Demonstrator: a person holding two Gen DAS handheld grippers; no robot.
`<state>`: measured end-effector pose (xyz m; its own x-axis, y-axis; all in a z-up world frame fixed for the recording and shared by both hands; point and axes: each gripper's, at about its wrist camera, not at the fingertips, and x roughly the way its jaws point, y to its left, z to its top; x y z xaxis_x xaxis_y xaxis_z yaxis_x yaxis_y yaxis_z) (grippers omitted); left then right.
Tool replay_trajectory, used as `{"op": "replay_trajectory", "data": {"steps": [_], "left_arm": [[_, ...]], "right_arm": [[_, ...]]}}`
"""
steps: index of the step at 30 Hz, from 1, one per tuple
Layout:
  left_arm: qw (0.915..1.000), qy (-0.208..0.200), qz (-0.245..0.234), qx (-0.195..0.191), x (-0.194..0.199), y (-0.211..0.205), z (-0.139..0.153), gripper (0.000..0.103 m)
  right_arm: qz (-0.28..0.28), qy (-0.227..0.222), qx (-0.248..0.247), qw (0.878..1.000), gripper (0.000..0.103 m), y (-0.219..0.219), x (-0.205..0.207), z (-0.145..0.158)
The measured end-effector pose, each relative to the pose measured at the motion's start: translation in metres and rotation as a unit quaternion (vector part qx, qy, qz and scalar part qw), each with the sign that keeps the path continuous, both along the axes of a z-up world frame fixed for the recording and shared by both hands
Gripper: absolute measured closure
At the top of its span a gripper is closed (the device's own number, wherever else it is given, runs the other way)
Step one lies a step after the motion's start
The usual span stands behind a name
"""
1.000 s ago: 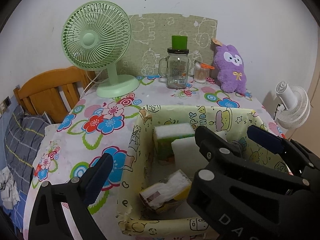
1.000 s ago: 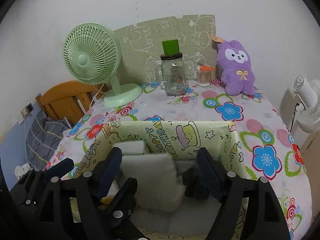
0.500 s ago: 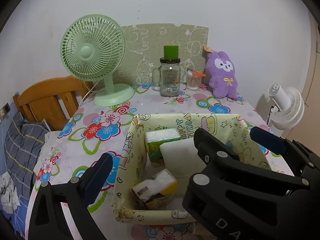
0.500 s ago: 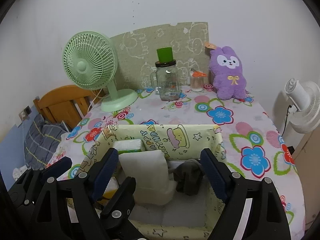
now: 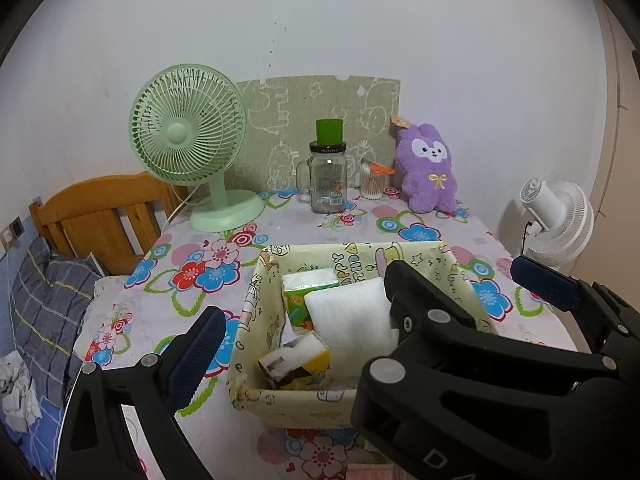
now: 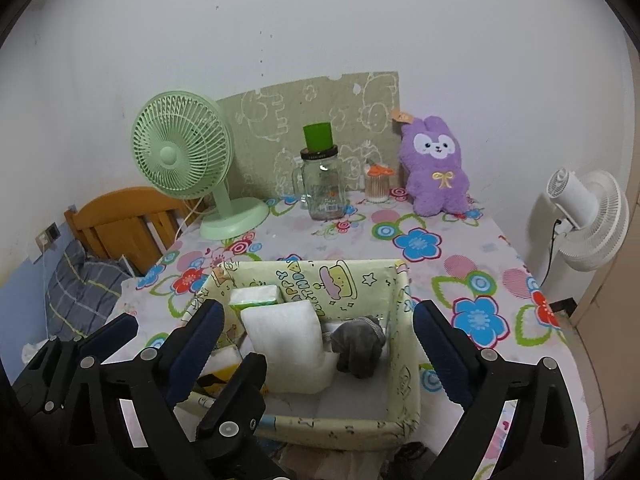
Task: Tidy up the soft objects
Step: 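Open right tool to release the white cloth into the fabric box, then lift both open tools up and back out of the fabric box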
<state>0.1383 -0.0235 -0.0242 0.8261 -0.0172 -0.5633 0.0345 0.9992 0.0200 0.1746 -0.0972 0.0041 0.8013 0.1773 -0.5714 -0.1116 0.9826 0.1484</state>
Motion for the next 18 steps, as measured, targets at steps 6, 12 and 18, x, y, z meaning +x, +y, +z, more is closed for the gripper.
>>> {"op": "replay_trajectory", "data": {"steps": [6, 12, 18], "left_arm": [[0.9999, -0.010, -0.006, -0.001, -0.014, -0.005, 0.007, 0.003], [0.9998, -0.018, -0.008, -0.003, -0.027, -0.008, 0.012, 0.003], [0.9997, -0.024, -0.010, -0.004, -0.039, -0.014, 0.015, 0.003]], "right_arm": [[-0.008, -0.011, 0.000, 1.000, 0.005, -0.006, -0.016, 0.010], [-0.019, -0.020, -0.003, 1.000, 0.001, -0.011, -0.030, 0.017], [-0.025, -0.026, -0.004, 0.999, 0.001, -0.018, -0.044, 0.020]]}}
